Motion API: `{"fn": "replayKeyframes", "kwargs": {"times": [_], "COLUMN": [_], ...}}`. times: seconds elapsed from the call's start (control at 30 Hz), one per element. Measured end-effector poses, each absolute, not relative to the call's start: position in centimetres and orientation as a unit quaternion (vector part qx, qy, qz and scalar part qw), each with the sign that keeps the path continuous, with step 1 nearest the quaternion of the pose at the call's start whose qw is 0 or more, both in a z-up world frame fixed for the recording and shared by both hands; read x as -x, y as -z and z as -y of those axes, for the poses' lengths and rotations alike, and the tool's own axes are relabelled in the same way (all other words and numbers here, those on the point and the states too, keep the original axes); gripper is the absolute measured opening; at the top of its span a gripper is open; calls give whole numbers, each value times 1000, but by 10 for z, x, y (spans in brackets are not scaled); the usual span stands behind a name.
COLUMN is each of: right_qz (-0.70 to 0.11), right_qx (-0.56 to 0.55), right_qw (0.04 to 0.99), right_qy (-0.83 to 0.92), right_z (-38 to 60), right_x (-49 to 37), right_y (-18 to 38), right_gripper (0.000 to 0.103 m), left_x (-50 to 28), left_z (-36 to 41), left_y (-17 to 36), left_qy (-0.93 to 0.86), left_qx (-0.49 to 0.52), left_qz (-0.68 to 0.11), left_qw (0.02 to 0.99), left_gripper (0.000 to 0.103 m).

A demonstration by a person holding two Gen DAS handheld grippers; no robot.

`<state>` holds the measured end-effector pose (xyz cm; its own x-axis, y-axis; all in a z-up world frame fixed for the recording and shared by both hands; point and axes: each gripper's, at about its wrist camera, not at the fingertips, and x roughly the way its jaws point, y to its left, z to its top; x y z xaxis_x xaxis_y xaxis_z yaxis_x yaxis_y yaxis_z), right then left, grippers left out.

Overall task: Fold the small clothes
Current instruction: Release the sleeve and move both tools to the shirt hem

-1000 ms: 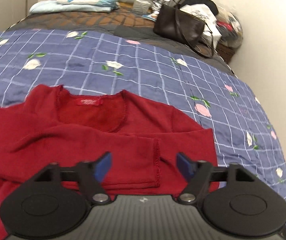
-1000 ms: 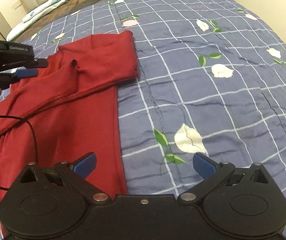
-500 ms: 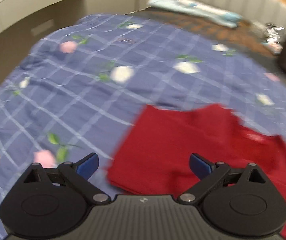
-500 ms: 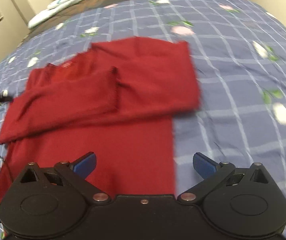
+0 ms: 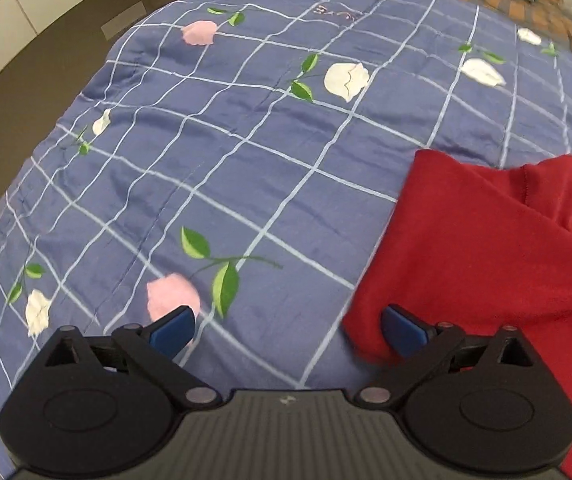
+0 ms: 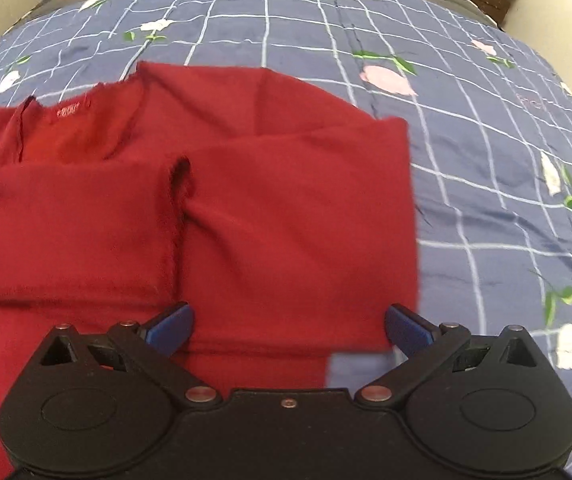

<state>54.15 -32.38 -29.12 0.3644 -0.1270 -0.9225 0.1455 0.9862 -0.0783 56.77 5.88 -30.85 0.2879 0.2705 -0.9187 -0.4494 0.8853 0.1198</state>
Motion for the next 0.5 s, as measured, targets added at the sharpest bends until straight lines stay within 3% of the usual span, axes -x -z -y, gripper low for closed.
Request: {"fn": "replayKeyframes", "kwargs": {"times": [0.2, 0.5], "right_qz": [-539, -580], "right_qx": [-78, -136], "right_qw": [836, 803], "right_qy": [67, 10], "right_z": [345, 318], "right_x": [-474, -370], "right_y": [277, 276], "right_gripper": [103, 103], "left_x": [-506, -399], "left_z": [-54, -42], "left_y": [288, 294], "left_qy": [-146, -101], "left_qx": [159, 167], "left_qz": [-515, -589], "left_qw": [829, 784], "left_gripper": [102, 102]}}
